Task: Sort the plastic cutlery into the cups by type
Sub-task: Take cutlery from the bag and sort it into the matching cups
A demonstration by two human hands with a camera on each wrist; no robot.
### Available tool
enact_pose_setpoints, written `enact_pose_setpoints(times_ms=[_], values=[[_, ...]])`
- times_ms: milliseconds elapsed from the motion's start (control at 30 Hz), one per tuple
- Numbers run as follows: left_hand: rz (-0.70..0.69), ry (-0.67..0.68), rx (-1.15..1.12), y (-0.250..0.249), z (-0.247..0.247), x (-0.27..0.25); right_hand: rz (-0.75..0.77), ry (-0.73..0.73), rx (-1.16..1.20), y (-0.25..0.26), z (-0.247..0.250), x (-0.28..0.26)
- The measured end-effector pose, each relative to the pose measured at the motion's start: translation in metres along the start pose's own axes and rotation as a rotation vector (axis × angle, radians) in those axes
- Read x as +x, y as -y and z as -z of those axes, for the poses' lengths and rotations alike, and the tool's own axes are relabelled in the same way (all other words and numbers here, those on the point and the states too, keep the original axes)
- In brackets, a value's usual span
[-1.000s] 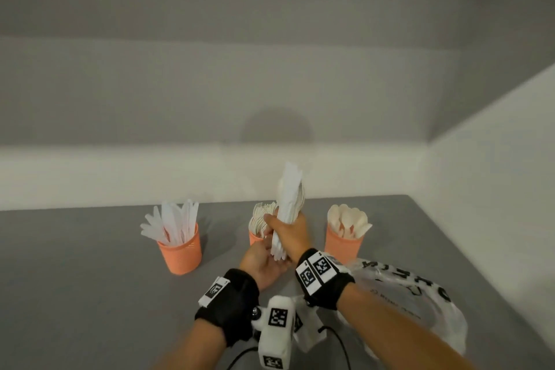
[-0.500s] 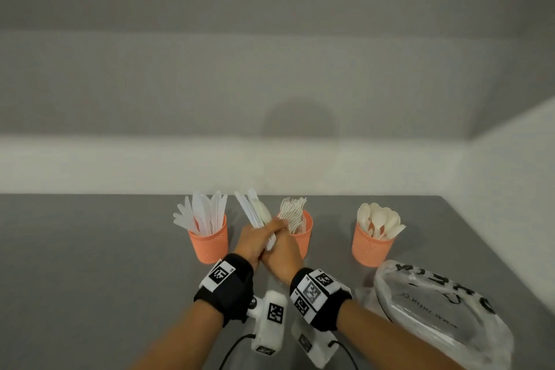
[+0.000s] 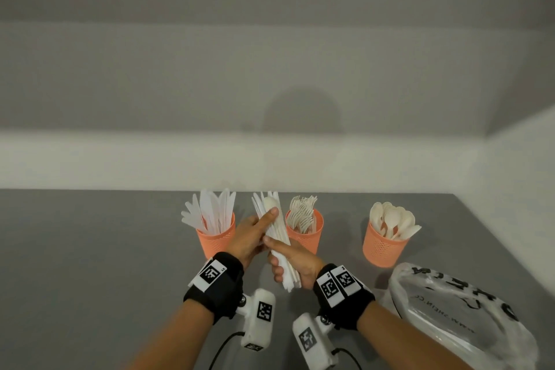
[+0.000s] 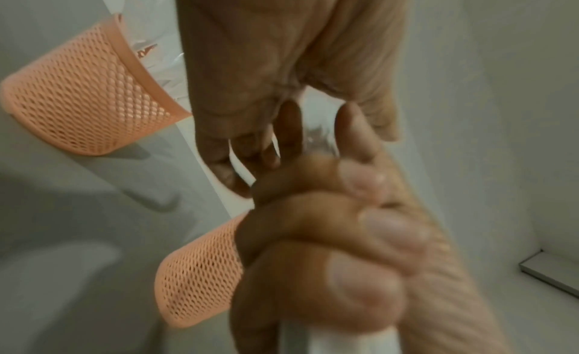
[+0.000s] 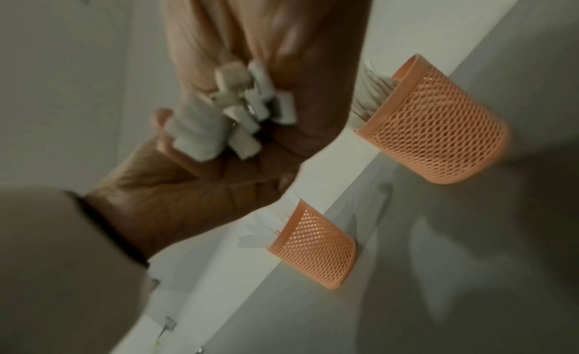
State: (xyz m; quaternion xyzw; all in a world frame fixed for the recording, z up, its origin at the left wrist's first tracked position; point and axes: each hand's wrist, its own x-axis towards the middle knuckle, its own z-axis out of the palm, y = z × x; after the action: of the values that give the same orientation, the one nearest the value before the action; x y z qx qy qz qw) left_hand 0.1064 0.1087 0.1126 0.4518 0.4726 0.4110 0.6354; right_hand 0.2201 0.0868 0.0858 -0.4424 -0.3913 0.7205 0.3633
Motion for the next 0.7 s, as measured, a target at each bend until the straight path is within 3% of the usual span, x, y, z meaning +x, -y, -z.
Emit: enact_pose_setpoints(times_ms=[67,333,533,700], values=[[-0.050,-0.100,0.040,0.005,0.003,0.001,0.029,-0.021,0.006,0.000,0.003,0.002],[-0.059,-0.206,0.151,0.018,0.008,0.001,0.004,0.008,0.045,-0.003,0.008,0.004],[-0.004,-0.113,0.106,0.021,-0.004,-0.002,0.021,-0.088,0.057,-0.008,0.010,0.005],[0.000,-0.174,0.109,0.021,-0.014,-0.001,0.004,-0.058,0.066,-0.004,0.010,0.000]])
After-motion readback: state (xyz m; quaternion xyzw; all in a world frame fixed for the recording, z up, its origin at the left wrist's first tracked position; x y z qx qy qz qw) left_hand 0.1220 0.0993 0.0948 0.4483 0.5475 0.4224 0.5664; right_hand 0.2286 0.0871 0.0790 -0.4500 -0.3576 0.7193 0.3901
